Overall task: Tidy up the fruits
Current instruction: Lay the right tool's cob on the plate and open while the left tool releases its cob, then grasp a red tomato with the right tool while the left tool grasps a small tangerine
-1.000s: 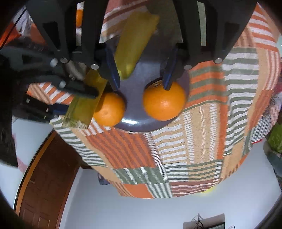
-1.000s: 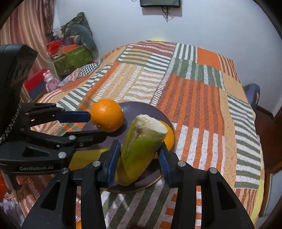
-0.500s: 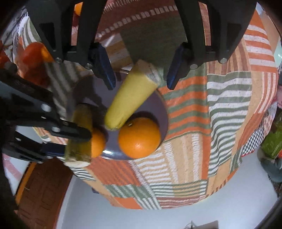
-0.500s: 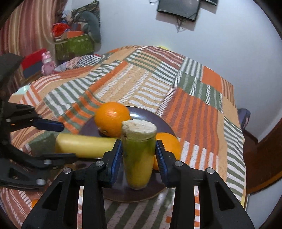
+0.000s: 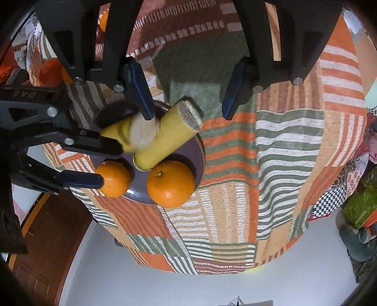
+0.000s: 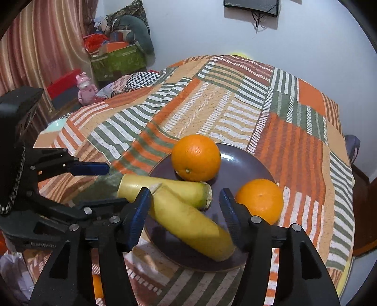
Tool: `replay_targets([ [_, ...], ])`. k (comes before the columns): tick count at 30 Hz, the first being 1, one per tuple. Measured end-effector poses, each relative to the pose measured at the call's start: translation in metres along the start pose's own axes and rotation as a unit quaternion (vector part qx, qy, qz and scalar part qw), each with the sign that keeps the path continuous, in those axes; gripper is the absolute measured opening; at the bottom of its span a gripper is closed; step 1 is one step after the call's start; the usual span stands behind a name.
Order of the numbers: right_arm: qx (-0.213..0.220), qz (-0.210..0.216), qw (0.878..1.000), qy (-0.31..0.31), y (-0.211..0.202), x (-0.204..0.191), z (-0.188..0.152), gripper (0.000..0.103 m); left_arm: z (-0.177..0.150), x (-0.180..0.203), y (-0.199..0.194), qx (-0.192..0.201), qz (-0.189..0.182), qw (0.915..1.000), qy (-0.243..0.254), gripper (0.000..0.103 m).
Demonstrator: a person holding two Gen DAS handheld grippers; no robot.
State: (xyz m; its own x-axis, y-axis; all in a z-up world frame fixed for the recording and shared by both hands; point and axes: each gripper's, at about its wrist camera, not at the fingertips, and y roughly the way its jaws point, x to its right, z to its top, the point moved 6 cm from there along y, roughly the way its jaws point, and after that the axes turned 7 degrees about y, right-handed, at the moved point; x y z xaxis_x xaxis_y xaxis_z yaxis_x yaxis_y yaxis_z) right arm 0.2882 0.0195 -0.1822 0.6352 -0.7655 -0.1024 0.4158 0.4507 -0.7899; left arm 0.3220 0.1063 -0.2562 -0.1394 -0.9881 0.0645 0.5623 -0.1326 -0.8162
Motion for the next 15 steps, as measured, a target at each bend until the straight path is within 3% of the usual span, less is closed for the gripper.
replay_targets([
  [7,0.022,-0.017,0.999,0.044,-0.04,0.02,-0.015,0.057,-0.006,0.012,-0.032,0.023,0.004,0.9997,-0.001,0.06],
  [11,0.047,-0.03,0.996,0.069,-0.074,0.03,-0.03,0.068,-0.014,0.028,-0.053,0.034,0.007,0.9994,0.007,0.06],
  [15,0.066,-0.048,0.993,0.085,-0.104,0.036,-0.051,0.07,-0.027,0.042,-0.067,0.034,0.003,0.9994,0.006,0.06],
])
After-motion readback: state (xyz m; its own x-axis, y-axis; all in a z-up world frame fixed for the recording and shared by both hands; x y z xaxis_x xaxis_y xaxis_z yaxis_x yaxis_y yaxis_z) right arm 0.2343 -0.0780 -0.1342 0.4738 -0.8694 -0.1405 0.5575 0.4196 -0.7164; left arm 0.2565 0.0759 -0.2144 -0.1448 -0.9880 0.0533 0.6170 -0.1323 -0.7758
